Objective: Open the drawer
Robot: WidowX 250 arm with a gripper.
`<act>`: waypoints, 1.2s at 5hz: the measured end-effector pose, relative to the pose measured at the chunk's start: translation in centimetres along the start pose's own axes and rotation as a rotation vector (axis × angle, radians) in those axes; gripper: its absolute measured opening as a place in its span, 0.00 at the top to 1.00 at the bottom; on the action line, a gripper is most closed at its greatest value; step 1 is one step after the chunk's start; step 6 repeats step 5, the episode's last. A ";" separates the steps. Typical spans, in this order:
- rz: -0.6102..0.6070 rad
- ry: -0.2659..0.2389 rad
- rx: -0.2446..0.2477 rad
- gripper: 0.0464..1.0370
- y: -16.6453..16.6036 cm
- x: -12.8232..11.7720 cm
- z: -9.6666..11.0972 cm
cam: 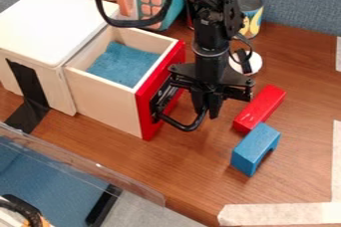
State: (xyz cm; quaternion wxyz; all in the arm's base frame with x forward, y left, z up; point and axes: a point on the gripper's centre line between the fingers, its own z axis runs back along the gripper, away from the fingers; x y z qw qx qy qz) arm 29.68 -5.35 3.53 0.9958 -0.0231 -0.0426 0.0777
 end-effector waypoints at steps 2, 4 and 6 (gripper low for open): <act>0.125 0.069 0.022 0.30 0.1 -0.7 0.5; 0.071 0.045 0.085 0.03 -0.6 -1.9 5.4; 0.018 0.009 0.096 0.04 -0.7 -3.2 10.4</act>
